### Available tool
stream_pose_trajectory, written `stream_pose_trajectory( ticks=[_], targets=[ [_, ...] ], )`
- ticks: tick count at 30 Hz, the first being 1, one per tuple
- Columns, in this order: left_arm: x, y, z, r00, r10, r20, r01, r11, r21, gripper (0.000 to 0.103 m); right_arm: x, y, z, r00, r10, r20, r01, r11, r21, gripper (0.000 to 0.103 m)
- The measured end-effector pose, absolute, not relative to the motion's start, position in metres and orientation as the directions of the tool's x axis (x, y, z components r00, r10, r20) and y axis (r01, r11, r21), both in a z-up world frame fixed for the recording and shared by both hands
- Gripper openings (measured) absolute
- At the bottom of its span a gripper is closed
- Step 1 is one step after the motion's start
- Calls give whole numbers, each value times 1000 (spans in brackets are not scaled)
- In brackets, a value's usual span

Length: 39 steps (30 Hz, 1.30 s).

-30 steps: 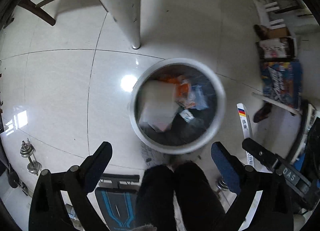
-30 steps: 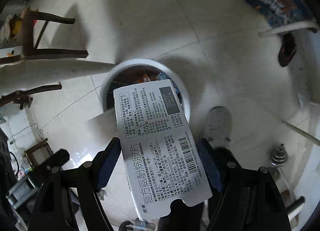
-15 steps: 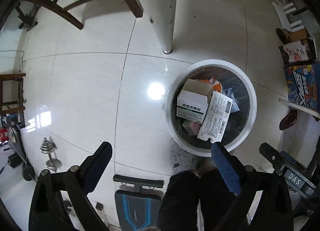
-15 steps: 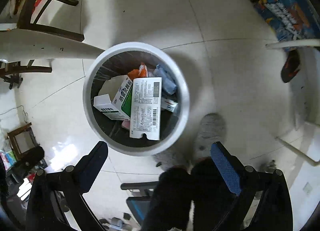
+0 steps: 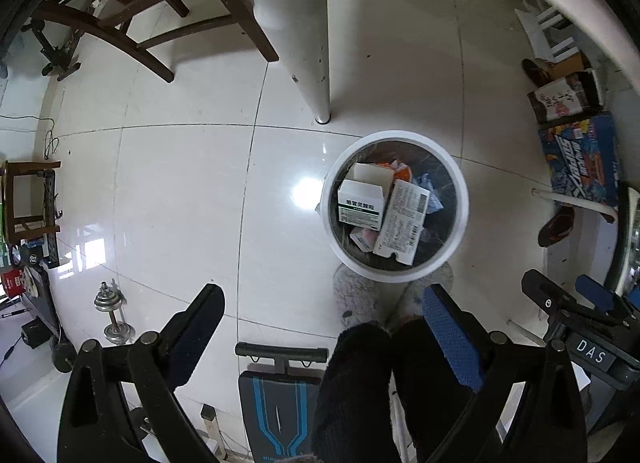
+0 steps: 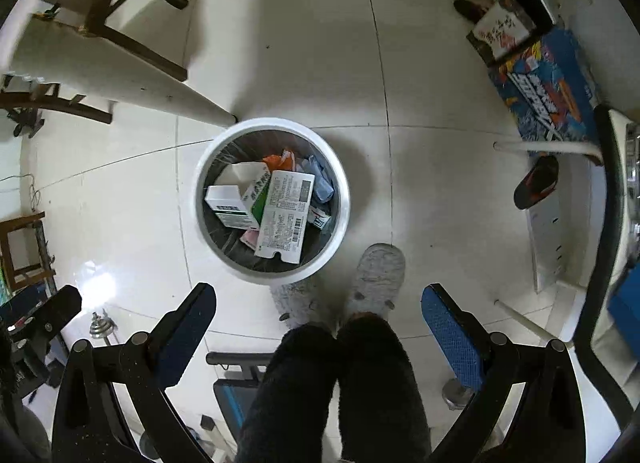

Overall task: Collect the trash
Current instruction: 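Carry the cardboard box and leaflet over the bin and open both tools, then grasp the blue-green snack bag with the left tool while the right tool grasps the blister pack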

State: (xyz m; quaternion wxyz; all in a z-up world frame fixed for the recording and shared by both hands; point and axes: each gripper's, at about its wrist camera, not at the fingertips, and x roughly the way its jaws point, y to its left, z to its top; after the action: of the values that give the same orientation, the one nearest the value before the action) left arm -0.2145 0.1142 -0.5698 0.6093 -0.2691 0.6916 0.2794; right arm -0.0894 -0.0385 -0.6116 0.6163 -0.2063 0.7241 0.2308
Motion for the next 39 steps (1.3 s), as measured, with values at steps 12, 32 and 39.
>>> stream_pose_trajectory(
  ticks=[12,32,39],
  targets=[
    [-224,99,-447,-38,3,-999,-696,718,29,101,-99,-46,-471,-144,28,-989,-637,763,114,103],
    [-170,118,-267,180,153,-972,-668,744,-7,101,-40,-48,-246,-54,259,-964,-490,835,251,103],
    [-50,136,-255,217,239,-946,-641,766,46,101,95,-57,-226,41,277,-960,-336,909,247,103]
  ],
)
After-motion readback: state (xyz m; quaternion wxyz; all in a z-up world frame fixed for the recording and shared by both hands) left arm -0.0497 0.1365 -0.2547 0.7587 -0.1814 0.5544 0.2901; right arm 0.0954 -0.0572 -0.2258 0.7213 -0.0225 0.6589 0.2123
